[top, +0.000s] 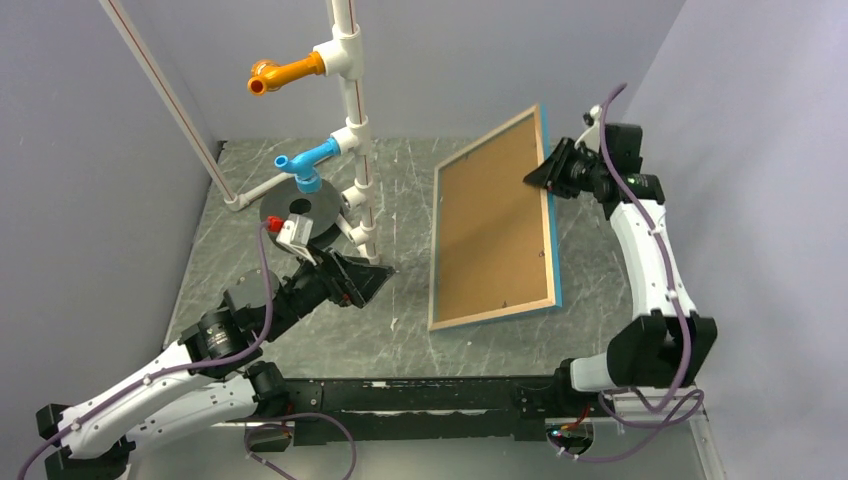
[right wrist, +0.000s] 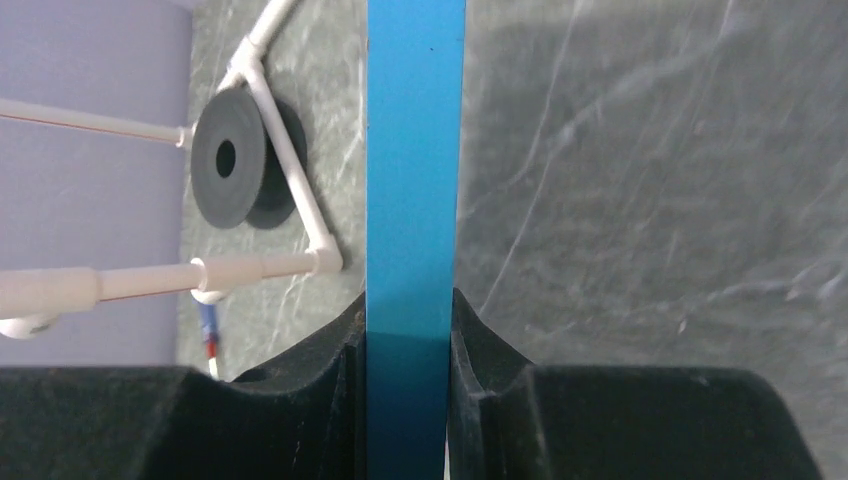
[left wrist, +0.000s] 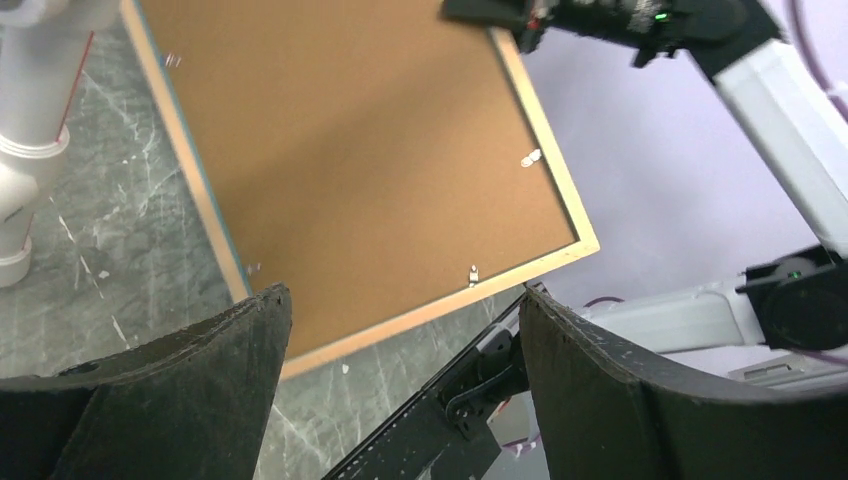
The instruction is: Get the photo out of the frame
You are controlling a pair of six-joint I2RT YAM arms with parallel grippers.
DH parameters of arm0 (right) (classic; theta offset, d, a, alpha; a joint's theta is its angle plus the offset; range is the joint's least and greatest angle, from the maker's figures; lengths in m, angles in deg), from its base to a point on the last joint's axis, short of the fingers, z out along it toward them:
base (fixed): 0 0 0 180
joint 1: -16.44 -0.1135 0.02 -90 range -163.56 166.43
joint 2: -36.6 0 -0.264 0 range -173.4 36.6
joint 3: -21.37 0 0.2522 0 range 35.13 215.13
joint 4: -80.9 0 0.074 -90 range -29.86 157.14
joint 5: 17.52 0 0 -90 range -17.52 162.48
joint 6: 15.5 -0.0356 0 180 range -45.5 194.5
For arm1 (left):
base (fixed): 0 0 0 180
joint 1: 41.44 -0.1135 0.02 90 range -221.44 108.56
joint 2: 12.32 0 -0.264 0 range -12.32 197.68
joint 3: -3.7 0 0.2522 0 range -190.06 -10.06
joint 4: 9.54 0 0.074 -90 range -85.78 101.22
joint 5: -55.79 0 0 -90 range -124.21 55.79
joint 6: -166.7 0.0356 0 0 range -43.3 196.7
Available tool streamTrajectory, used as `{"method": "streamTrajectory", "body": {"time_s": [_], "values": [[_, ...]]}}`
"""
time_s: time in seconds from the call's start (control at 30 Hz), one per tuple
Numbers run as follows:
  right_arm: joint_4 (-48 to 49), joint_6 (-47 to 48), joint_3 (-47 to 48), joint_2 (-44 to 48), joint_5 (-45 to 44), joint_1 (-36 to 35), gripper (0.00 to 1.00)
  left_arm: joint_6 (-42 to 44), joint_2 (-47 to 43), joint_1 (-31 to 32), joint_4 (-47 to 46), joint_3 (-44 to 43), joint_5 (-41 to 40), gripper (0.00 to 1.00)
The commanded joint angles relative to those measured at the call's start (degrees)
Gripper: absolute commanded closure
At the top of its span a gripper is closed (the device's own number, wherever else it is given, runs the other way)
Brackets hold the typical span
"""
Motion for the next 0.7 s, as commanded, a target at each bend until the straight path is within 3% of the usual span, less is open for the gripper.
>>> {"method": "streamTrajectory", "body": {"time_s": [0.0, 0.23, 0.53, 0.67], "values": [[9.8, -3.2, -7.2, -4.2, 16.6, 3.7, 1.0, -1.2, 0.0, -0.2, -1.9, 0.2, 2.6, 0.13], [20.6, -7.5, -14.6, -10.5, 14.5, 4.1, 1.0, 0.2, -2.7, -0.2, -1.3, 2.1, 2.6, 0.13], [30.6, -9.7, -22.2, -12.8, 6.6, 1.4, 1.0, 8.3, -0.2, -0.5, 17.6, -8.9, -6.5, 0.05], [36.9, -10.7, -25.0, -15.5, 4.4, 0.4, 1.0, 9.5, 2.0, -2.8, 21.0, -9.1, -4.1, 0.05]]}}
